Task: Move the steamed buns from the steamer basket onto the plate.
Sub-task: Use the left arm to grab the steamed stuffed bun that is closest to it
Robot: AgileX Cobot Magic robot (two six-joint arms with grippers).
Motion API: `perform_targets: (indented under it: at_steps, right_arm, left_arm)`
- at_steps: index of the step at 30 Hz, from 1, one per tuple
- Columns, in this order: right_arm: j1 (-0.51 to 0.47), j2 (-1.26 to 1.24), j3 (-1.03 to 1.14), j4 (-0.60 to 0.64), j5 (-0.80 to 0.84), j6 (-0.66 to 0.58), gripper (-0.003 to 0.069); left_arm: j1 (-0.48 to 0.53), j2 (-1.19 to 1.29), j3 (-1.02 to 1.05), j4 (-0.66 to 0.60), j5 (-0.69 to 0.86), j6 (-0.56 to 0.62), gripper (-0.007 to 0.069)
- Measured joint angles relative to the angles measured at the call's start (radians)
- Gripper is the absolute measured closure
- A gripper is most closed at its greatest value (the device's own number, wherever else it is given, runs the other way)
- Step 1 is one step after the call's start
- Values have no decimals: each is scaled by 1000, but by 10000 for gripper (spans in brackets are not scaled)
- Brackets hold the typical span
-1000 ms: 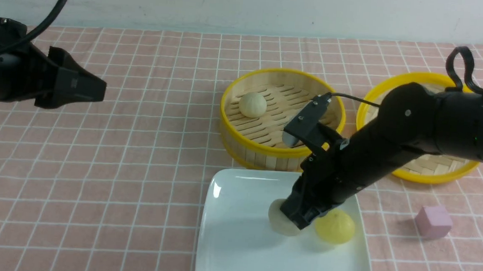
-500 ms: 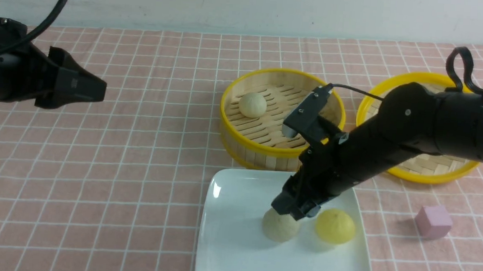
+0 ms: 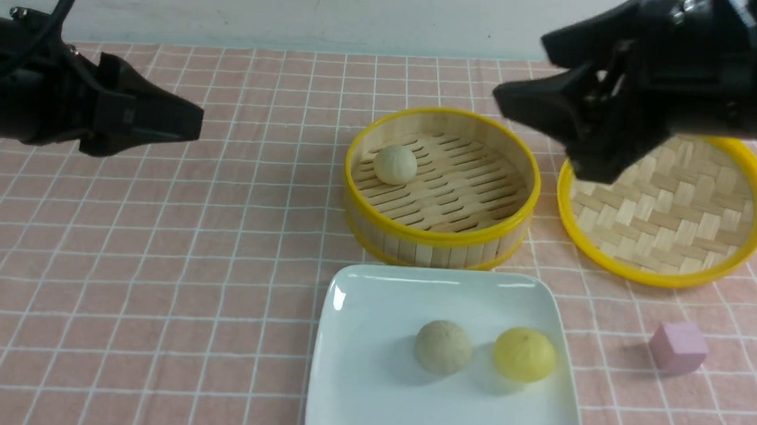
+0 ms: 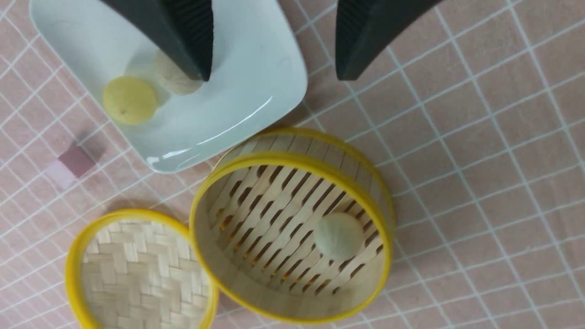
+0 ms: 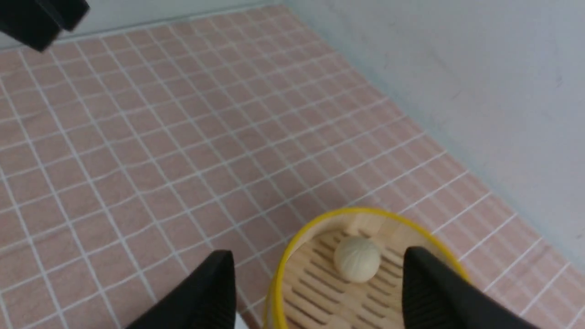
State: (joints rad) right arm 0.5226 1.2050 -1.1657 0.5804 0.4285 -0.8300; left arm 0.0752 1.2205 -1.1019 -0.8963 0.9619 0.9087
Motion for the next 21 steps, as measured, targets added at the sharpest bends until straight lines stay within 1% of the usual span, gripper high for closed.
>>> perform_targets:
  at_steps: [2,4,5,9,10,12,13,14,16,18,21]
  right_arm:
    - [-12,-72,0,-79,2,59,174]
    - [-38,-118,0,-164,13,159,174]
    - [-41,-126,0,-174,15,169,174]
    - [-115,-175,0,-411,66,427,174]
    - [-115,-177,0,-423,66,427,174]
    - [-150,-191,1,-600,118,595,174]
    - [-151,-194,1,-612,122,606,174]
    - [-159,-206,1,-704,156,695,174]
    - [-159,-224,1,-788,201,793,174]
    - [-159,-247,1,-849,239,856,174]
    - [-159,-295,1,-879,289,898,174]
  left_arm:
    - [0,0,0,-13,0,25,238]
    - [0,0,0,-17,0,38,238]
    - [0,0,0,-17,0,40,238]
    - [0,0,0,-19,0,44,238]
    - [0,0,0,-19,0,44,238]
    - [0,0,0,-29,0,52,238]
    - [0,0,0,-30,0,55,238]
    - [0,0,0,-45,0,71,238]
    - [0,0,0,-67,0,94,238]
    - [0,0,0,-94,0,124,238]
    - [0,0,0,-119,-3,157,238]
